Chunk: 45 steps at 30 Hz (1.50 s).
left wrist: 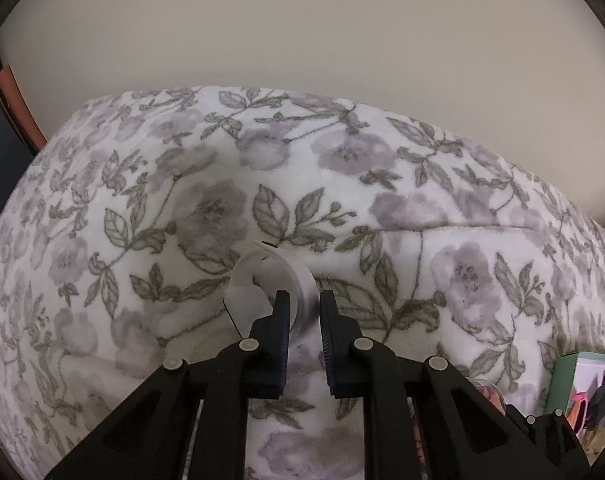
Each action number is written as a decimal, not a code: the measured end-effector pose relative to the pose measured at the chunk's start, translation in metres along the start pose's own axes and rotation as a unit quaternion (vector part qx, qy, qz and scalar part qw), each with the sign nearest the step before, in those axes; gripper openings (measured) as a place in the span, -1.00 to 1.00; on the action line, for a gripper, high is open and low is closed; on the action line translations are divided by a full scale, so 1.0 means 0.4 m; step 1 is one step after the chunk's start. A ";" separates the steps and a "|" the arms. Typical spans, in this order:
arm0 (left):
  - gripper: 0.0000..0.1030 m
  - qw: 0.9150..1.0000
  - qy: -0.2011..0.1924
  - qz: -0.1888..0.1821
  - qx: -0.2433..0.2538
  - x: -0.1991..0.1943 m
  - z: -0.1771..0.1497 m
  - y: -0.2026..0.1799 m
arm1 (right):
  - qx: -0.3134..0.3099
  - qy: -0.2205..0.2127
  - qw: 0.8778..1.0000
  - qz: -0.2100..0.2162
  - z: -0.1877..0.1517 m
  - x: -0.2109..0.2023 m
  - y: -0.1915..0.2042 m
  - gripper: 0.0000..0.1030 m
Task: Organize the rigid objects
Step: 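Lift and carry the white band clip and bead jar over the white tray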
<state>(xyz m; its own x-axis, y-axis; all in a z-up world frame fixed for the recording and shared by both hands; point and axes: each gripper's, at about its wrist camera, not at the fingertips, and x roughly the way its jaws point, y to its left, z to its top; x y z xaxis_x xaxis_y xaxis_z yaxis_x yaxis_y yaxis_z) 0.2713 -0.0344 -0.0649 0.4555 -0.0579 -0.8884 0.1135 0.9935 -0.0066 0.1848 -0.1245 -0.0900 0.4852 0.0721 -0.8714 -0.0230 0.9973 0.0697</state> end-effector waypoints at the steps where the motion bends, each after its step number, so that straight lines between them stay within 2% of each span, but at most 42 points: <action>1: -0.73 1.000 0.001 -0.005 -0.005 0.001 0.000 0.007 | 0.000 -0.001 1.000 0.000 -0.001 -0.001 0.000 0.42; 6: -0.87 1.000 0.004 -0.012 -0.016 0.007 -0.005 0.024 | 0.000 -0.001 1.000 0.001 -0.002 -0.004 0.000 0.42; 16: -0.88 1.000 -0.005 -0.011 -0.016 0.005 -0.009 0.022 | 0.007 -0.005 1.000 0.004 -0.006 -0.010 -0.002 0.42; 25: -0.88 0.999 -0.002 -0.020 -0.030 -0.042 -0.018 0.016 | 0.042 -0.013 0.999 0.014 -0.020 -0.052 -0.044 0.42; 35: -0.88 0.999 -0.007 -0.036 -0.036 -0.214 -0.076 -0.027 | 0.080 -0.025 0.996 0.013 -0.062 -0.216 -0.090 0.42; 45: -0.88 0.997 -0.038 -0.069 -0.020 -0.452 -0.176 -0.126 | 0.114 -0.060 0.992 -0.006 -0.156 -0.479 -0.133 0.42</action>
<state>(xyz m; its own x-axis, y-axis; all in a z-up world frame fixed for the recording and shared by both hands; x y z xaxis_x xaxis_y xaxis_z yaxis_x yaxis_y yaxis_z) 0.1212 -0.0670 0.0637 0.5037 -0.2003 -0.8403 0.1446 0.9786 -0.1466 0.0385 -0.1905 0.0430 0.5855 0.0438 -0.8095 0.1746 0.9683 0.1788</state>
